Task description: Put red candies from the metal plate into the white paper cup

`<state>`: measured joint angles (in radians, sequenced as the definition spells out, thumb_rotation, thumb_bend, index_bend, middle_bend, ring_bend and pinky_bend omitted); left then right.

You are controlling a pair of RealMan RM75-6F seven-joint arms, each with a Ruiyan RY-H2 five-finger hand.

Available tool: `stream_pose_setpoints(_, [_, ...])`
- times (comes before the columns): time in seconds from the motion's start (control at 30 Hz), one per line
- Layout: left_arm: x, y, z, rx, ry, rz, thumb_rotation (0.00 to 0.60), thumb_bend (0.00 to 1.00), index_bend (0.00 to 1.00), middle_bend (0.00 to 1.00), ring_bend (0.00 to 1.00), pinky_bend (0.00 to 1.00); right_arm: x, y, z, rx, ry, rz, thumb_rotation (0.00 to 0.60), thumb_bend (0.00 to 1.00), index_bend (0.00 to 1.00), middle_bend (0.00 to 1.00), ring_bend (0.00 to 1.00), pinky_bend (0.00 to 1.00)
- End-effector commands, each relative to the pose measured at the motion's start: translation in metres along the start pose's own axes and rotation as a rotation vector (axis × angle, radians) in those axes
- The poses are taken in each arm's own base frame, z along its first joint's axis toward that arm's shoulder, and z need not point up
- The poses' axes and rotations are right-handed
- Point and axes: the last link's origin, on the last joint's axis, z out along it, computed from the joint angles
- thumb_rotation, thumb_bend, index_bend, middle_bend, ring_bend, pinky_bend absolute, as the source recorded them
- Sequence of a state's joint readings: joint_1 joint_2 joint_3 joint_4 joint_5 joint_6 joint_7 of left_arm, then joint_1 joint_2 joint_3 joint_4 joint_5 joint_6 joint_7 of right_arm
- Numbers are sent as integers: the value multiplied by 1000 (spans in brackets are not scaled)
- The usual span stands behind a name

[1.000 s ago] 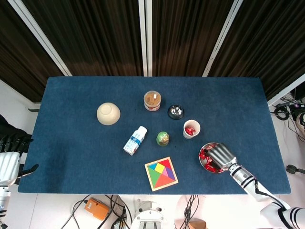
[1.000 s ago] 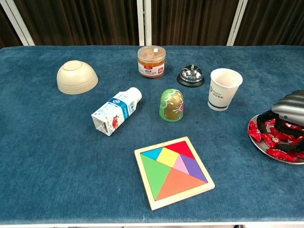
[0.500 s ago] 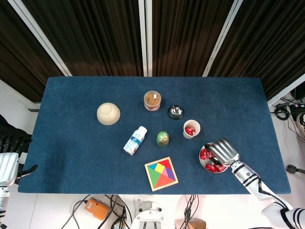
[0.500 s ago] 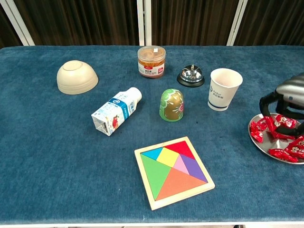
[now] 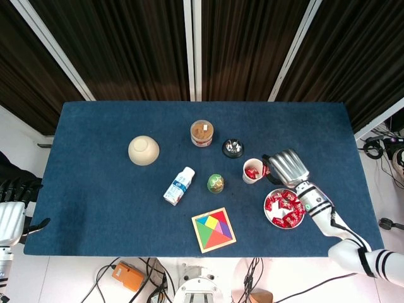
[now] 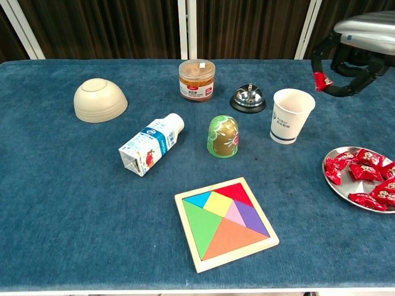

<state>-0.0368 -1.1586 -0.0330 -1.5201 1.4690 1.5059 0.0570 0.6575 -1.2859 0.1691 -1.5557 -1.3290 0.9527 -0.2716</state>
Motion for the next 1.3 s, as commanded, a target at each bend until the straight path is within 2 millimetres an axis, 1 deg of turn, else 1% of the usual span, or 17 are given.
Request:
stream_pose_setpoints(0.03, [-1,0,0,1,-3,1,600,0,227,152,32,0,-2,-9,19,3,-20,-16,600,649,583,953,1000,1000])
stream_pose_setpoints(0.17, [-1,-1,2,3,-6,2,600,0,227,152,32,0,-8,-14,27,8,-41,-32,600,634,525,953,1000,1000])
stream_pose_setpoints(0.33, [-2,-2,4,3,-8,2,600,0,227,152,32,0,-10,-16,28,-1,-44,-39,600,534,426,953,1000,1000])
stream_pose_setpoints(0.43, [-3,-2,5,1,-8,1,600,0,227,152,32,0,-8,-15,26,-5,-32,-35,600,509,381,954,1000,1000])
stream_pose_setpoints(0.53, [-3,-1,5,-1,-8,-1,600,0,228,152,32,0,-4,-14,17,0,-2,-42,600,505,360,954,1000,1000])
stream_pose_setpoints(0.6, [-3,-1,5,-2,-9,-1,600,0,227,152,32,0,-3,-16,4,34,24,-46,600,505,370,953,1000,1000])
stream_pose_setpoints(0.67, [-3,-1,5,-4,-8,-3,600,0,227,152,32,0,-7,-17,-11,77,25,-49,600,504,421,953,1000,1000])
stream_pose_setpoints(0.7, [-4,-1,5,-5,-8,-3,600,0,227,152,32,0,-12,-15,-22,105,11,-67,600,504,453,953,1000,1000])
stream_pose_setpoints(0.77, [-4,0,5,-6,-8,-3,600,0,227,152,32,0,-23,-11,-36,140,-11,-116,600,505,490,953,1000,1000])
stream_pose_setpoints(0.8, [-4,0,6,-7,-8,-3,600,0,227,152,32,0,-30,-8,-43,154,-30,-152,600,504,495,953,1000,1000])
stream_pose_setpoints(0.9, [-3,1,6,-13,-5,-6,600,0,227,152,32,0,-46,-3,-57,167,-66,-185,600,501,509,953,1000,1000])
stream_pose_setpoints(1.0, [-3,2,5,-13,-3,-7,600,0,227,152,32,0,-58,1,-64,166,-98,-179,600,493,530,953,1000,1000])
stream_pose_setpoints(1.1, [-3,1,4,-11,-3,-8,600,0,227,152,32,0,-70,4,-68,165,-122,-195,600,463,537,953,1000,1000])
stream_pose_setpoints(1.2, [-3,1,2,-9,-1,-8,600,0,227,152,32,0,-79,5,-69,171,-134,-218,600,458,542,953,1000,1000])
stream_pose_setpoints(1.3, [-2,0,1,-6,0,-6,600,0,227,152,32,0,-82,5,-69,172,-130,-223,600,458,545,953,1000,1000])
